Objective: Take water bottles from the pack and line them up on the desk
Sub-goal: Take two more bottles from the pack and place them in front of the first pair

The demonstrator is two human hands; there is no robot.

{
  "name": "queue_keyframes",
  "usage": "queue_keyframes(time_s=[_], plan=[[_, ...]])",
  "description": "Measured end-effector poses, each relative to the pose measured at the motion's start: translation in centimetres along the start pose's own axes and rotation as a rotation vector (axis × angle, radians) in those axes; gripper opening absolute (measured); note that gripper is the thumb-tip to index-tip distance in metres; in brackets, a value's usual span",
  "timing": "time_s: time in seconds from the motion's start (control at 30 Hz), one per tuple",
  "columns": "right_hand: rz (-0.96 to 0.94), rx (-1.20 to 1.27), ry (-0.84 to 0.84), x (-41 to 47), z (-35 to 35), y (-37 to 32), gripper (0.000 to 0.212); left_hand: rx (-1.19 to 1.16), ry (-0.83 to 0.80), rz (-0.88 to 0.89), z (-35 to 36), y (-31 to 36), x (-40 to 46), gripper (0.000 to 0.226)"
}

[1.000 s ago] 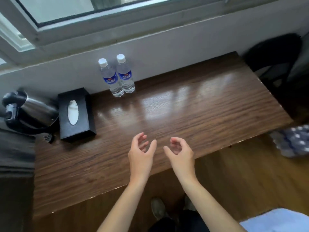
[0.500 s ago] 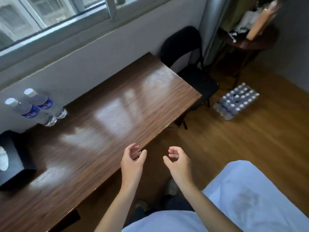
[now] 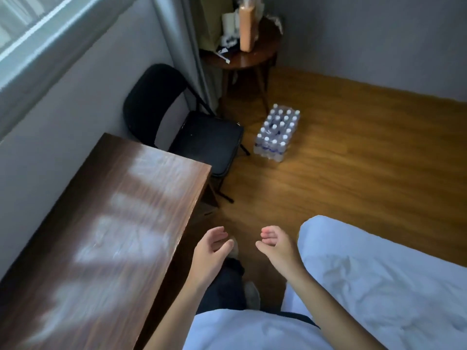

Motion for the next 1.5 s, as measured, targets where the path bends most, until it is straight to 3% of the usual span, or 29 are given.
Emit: queue_keyframes(time_s=[0.17,0.5,0.77,0.97,1.27,1.5], plan=[[0.075,-0.026,0.029,5.3,-3.6,-0.5,0.027,0.113,-0.238,-0.014,3.2,2.8,7.5,0.037],[0.194,-0.106,0.018,16.2,-9.8,-4.7,0.025,0.345,-0.535,-0.075,7.5,10.1,23.7,0.029],[0.230,-0.069,0.039,24.5,-14.4,-7.5,0.023,0.456,-0.661,-0.060,11.4,14.8,33.4,0.028],[0.225,-0.043,0.029,33.3,-18.4,-8.5,0.025,0.500,-0.683,-0.087,16.3,17.4,40.1,0.029],[0.246,-0.056,-0.039,46.9,-26.4,-9.2,0.023,0.484,-0.574,-0.170,23.1,22.9,50.6,0.027],[0.288,-0.074,-0.122,57.7,-29.4,-7.9,0.020,0.501,-0.543,-0.282,27.5,23.5,58.8,0.023]])
Point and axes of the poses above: each hand's wrist, its own x-axis towards the middle knuckle, its own z-axis out of the palm, y = z × x, the point moved 2 cm from there along x, towards the middle knuckle, and after that the axes turned 13 degrees about -x, right-handed, at the moved point
